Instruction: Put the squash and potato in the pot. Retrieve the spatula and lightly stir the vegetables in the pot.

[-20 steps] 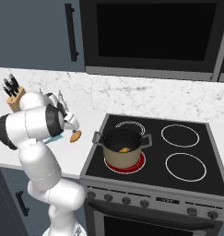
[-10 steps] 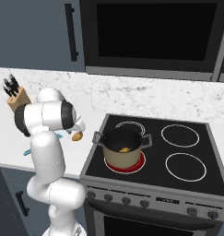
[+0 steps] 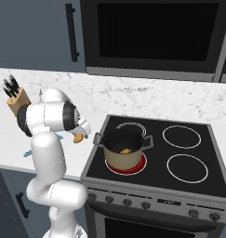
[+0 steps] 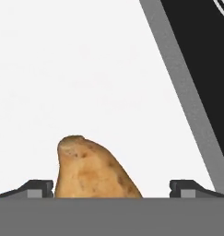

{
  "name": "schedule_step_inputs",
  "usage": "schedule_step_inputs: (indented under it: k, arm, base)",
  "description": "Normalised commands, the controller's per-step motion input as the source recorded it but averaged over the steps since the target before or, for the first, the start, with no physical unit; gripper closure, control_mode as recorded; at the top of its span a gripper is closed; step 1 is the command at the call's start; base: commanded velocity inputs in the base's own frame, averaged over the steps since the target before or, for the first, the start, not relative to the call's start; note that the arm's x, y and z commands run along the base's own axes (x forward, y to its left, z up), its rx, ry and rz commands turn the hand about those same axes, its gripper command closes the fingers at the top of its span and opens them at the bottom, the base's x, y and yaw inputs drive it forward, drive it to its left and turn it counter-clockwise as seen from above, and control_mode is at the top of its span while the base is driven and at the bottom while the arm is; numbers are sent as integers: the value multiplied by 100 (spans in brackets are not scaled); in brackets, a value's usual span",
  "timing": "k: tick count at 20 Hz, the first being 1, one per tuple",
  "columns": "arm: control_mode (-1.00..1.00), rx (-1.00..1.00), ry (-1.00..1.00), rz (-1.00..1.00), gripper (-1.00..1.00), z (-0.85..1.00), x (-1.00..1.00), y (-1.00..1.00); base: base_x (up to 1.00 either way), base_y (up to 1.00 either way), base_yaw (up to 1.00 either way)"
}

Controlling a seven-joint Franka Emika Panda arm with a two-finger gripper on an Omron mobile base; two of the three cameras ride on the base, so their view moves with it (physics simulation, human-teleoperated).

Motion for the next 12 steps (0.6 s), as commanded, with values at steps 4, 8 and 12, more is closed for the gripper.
schedule_step_inputs:
  k: [4,8,12]
  arm:
    - [-100,0,0,-6,-100,-17,-32,-9]
    - [-100,0,0,-6,100,-22,-52,0]
    - [-100,0,0,-4,100,-9,-51,0]
  base:
    - [0,0,0]
    - [0,0,0]
    - [0,0,0]
